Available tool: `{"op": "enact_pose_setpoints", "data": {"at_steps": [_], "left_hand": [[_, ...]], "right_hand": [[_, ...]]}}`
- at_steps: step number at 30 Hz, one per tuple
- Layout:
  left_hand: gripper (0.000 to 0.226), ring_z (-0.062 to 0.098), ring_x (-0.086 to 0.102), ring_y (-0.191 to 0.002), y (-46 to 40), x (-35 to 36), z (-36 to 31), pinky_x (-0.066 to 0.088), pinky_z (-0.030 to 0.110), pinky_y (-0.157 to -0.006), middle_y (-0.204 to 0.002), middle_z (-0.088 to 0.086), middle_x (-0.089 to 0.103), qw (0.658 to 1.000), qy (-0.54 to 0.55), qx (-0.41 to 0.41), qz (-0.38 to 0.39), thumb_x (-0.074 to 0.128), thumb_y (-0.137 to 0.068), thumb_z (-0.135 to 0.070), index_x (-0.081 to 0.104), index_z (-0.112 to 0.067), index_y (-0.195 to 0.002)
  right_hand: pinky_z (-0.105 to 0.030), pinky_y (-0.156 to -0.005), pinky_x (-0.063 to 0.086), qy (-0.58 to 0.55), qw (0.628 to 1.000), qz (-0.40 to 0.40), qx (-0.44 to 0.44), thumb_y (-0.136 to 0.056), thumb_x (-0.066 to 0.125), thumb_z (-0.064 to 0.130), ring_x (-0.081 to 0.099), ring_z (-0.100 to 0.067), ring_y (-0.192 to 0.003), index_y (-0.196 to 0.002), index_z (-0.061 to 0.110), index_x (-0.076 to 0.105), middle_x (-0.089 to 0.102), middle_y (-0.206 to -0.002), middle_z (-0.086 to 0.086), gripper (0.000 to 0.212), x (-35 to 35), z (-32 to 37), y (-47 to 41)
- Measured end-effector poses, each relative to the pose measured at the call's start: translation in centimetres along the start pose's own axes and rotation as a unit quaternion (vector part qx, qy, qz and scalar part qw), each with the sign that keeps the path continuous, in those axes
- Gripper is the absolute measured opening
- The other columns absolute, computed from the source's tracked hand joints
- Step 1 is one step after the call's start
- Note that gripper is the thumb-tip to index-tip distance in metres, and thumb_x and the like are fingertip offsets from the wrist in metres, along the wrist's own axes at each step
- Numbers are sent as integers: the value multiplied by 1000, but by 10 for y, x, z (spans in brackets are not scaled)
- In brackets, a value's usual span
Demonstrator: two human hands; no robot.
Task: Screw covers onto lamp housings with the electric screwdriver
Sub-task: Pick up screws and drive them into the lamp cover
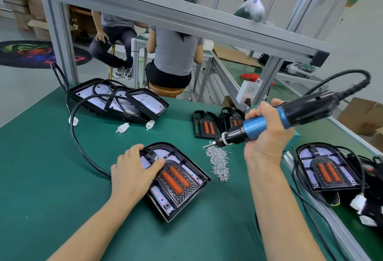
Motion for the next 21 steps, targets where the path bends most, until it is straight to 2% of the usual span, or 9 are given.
{"op": "enact_pose_setpoints", "data": {"at_steps": [3, 9, 12, 14, 17, 19, 21], "left_hand": [[61, 28, 44, -121, 4, 1, -3, 30, 42, -98, -131, 6, 53, 1000, -6, -7, -21, 62, -83, -51, 47, -17, -131], [56, 27, 38, -127, 7, -7, -6, 23, 42, -103, -133, 5, 49, 999, -44, 0, -19, 61, -85, -50, 50, -17, -129], [41, 25, 40, -125, 6, -18, -31, 21, 40, -103, -129, 2, 54, 992, -35, 94, -77, 66, -84, -40, 60, -18, -118], [24, 25, 51, -115, 4, -19, -61, 32, 40, -99, -113, 0, 65, 978, -20, 193, -74, 66, -83, -35, 69, -20, -101], [13, 20, 58, -100, 3, 2, -110, 38, 35, -92, -94, -7, 70, 953, -55, 292, 61, 60, -82, -29, 72, -28, -87], [15, 15, 60, -98, 1, 29, -133, 36, 31, -93, -95, -10, 71, 926, -140, 310, 166, 59, -86, -22, 72, -29, -89], [18, 18, 61, -96, -2, 53, -145, 32, 35, -98, -96, -6, 71, 900, -206, 303, 234, 58, -86, -15, 72, -26, -89]], "right_hand": [[-24, -52, 44, -6, 1000, -10, -8, -71, 63, 1, 51, -14, -45, -86, 14, 53, 53, -54, 2, 22, -11, 12, -4], [-24, -53, 44, 9, 1000, -12, -8, -74, 61, 0, 51, -15, -47, -86, 14, 53, 48, -58, 1, 20, -37, 26, -2], [-24, -54, 44, 21, 1000, -14, -15, -74, 61, 0, 52, -13, -46, -87, 15, 52, 51, -53, 4, 21, -46, 31, -2], [-24, -54, 44, 30, 999, -24, -19, -73, 61, 1, 52, -14, -46, -88, 15, 52, 51, -53, 5, 22, -51, 33, -1], [-25, -55, 44, 48, 998, -38, -22, -72, 63, 2, 51, -15, -47, -88, 14, 51, 51, -53, 4, 23, -58, 36, 3], [-26, -56, 43, 53, 998, -42, -19, -70, 64, 3, 51, -17, -49, -86, 15, 51, 52, -54, 2, 24, -62, 40, 4], [-27, -55, 43, 62, 997, -43, -16, -68, 65, 5, 50, -19, -50, -80, 20, 58, 52, -66, -9, 20, -63, 43, 7]]}}
Point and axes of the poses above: each hand's wrist, its own y-axis away from the middle knuckle, its own x-axis out of the palm, z = x × y, the point moved 2 cm from there along -y, towards the middle knuckle
